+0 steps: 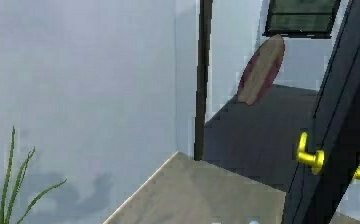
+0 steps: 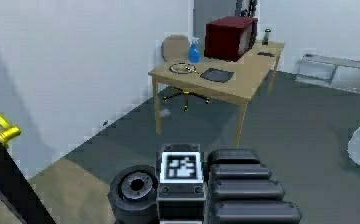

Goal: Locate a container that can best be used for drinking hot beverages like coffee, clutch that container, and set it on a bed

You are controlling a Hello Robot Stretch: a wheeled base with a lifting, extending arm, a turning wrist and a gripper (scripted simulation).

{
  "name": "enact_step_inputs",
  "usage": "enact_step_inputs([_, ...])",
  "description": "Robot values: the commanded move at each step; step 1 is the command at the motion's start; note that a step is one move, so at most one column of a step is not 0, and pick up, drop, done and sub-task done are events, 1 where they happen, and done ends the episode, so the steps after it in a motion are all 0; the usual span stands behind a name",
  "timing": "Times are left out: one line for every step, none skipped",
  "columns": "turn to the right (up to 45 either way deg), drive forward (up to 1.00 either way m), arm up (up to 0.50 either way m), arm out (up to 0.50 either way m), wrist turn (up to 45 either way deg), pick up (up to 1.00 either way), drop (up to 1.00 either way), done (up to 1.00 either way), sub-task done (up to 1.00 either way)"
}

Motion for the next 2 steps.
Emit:
enact_step_inputs([0.0,0.75,0.00,0.00,0.0,0.00,0.00,0.00,0.00])
enact_step_inputs([27.0,0.00,0.00,0.00,0.0,0.00,0.00,0.00,0.00])
